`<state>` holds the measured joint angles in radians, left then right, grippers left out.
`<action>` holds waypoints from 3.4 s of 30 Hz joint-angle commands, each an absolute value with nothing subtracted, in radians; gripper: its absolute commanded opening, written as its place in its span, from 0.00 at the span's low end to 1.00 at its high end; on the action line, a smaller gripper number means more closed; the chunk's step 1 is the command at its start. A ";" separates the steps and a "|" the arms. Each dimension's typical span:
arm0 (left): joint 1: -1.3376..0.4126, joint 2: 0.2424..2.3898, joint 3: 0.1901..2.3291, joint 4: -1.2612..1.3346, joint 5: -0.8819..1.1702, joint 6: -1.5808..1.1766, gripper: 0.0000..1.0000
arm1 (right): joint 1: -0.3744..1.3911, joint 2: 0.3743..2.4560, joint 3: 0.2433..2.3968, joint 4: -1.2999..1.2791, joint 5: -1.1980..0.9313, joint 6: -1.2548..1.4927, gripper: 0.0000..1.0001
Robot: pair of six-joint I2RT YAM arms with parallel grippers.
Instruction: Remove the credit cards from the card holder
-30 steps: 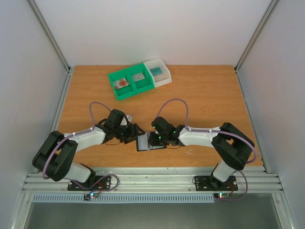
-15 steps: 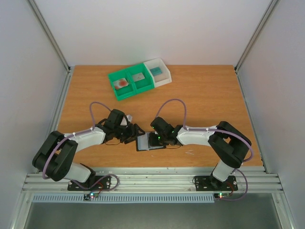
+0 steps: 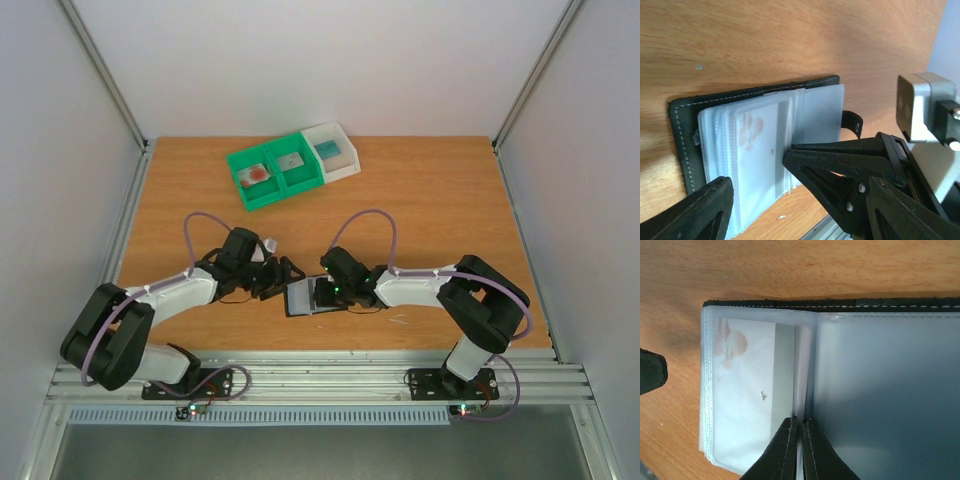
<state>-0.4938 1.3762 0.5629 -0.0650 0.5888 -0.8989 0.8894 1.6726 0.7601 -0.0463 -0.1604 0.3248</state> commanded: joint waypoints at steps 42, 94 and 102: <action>-0.505 1.495 0.554 0.094 0.580 -0.850 0.78 | 0.856 1.687 0.684 0.038 -0.202 0.368 0.07; -0.643 1.465 0.629 0.186 0.640 -0.976 0.78 | 0.856 1.350 0.604 -0.153 -0.003 0.332 0.20; -0.671 1.496 0.642 0.215 0.659 -0.980 0.78 | 0.856 1.300 0.601 -0.169 0.044 0.335 0.20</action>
<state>-0.6598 1.4761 0.6121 0.1467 0.6399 -0.9764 0.8574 1.3155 0.6102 -0.1520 -0.0044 0.3424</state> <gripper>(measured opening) 0.779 0.197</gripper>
